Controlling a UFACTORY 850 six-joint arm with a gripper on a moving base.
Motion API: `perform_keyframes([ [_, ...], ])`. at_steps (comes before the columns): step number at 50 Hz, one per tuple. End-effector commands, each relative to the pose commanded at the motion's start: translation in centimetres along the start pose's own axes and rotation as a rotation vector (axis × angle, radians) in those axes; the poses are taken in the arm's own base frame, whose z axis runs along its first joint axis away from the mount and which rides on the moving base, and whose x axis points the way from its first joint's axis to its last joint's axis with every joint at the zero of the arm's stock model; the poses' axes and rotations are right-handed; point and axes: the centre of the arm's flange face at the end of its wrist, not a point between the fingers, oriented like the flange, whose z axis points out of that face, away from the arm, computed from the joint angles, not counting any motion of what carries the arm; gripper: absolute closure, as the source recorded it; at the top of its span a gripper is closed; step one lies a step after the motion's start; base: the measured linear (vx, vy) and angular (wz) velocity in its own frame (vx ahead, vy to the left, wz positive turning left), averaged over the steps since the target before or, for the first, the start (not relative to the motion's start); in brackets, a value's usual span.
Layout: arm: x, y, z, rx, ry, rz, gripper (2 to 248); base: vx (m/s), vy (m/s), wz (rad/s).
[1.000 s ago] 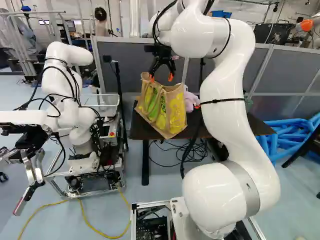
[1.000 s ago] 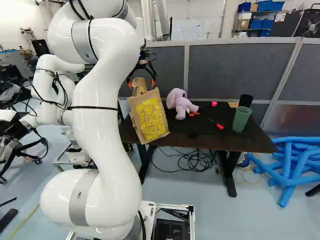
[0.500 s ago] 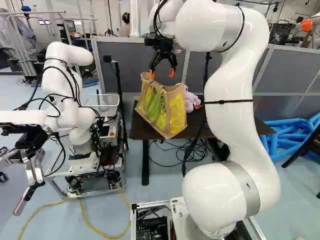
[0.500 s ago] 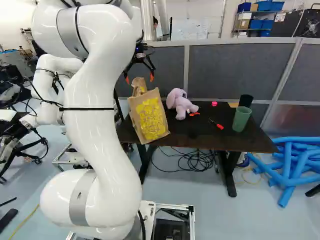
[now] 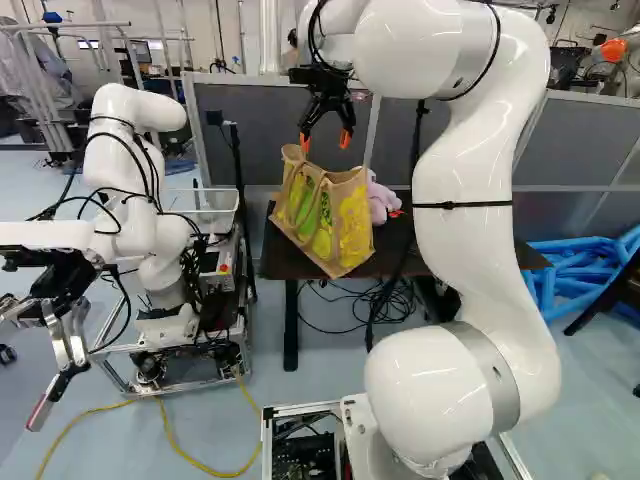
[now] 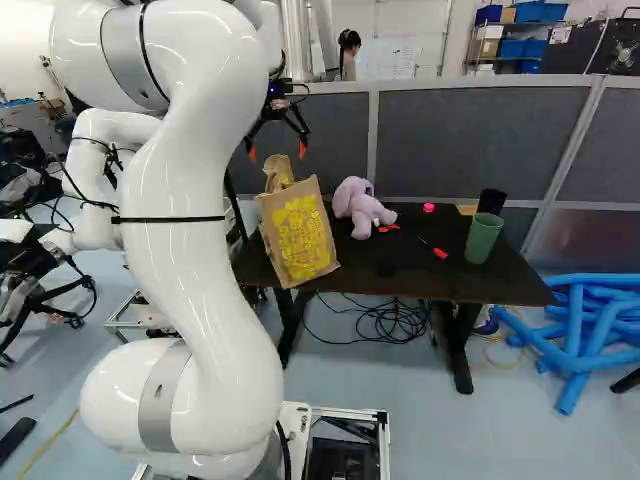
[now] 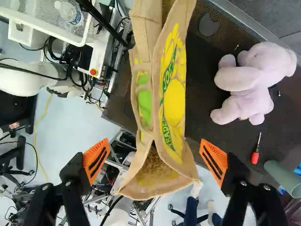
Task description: Pick up the bag on the ground and place it on the table
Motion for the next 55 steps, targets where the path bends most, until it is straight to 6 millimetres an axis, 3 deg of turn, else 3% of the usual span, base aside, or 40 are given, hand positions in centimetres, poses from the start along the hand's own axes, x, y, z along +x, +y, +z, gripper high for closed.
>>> perform_keyframes([
  [22, 0.00, 0.00, 0.00, 0.000, 0.000, 0.000, 3, -0.016, 0.000, 0.002],
  [55, 0.00, 0.00, 0.00, 0.000, 0.000, 0.000, 3, -0.109, 0.000, 0.012],
])
